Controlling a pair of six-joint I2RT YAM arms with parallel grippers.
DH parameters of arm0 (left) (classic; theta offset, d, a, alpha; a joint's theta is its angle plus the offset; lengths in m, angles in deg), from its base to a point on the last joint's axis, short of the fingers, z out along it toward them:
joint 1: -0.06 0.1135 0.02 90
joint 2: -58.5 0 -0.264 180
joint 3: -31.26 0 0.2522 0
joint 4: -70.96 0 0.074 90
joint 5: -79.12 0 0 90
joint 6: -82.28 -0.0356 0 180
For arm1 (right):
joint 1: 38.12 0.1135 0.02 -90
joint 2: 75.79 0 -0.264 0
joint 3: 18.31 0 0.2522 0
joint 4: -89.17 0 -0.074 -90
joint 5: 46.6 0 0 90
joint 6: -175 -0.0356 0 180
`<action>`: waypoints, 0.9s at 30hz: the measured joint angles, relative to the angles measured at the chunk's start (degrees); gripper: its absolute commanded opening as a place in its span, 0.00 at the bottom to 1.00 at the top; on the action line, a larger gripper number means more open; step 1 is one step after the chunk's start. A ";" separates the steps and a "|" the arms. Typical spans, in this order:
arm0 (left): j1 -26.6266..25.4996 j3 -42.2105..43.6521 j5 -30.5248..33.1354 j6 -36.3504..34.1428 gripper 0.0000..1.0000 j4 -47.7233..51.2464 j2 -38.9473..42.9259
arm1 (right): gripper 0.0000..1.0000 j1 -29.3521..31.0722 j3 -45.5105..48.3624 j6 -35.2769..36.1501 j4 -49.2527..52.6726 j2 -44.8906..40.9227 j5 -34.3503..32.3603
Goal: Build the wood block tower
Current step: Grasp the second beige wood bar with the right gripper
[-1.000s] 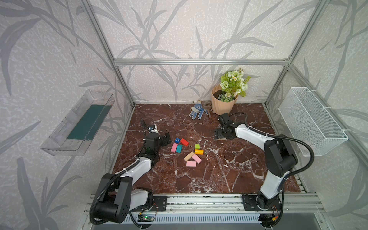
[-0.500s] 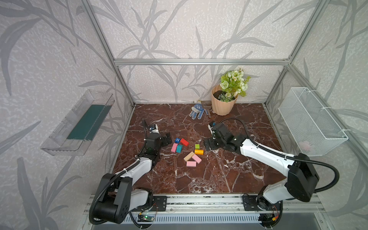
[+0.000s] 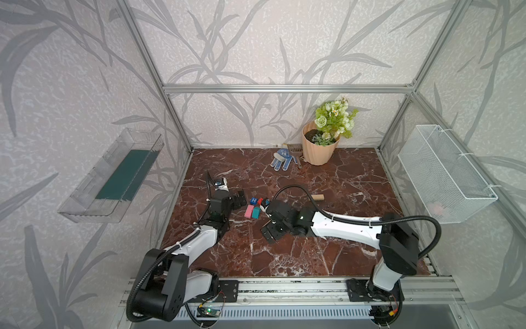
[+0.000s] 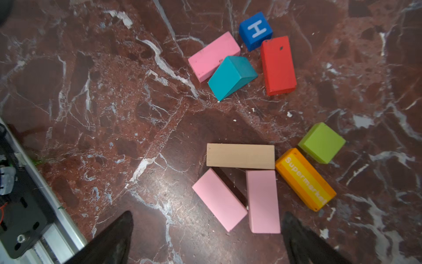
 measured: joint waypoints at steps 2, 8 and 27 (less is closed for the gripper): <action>-0.11 0.00 0.02 -0.02 0.99 0.00 0.00 | 0.99 0.00 -0.44 -0.04 0.11 2.10 0.13; -0.24 0.00 0.55 -0.07 0.99 0.00 0.02 | 0.99 0.17 -5.20 0.42 2.49 8.68 0.22; -0.87 0.00 1.22 -0.63 0.99 0.00 0.02 | 0.99 -2.86 -16.68 4.61 10.19 20.17 -4.39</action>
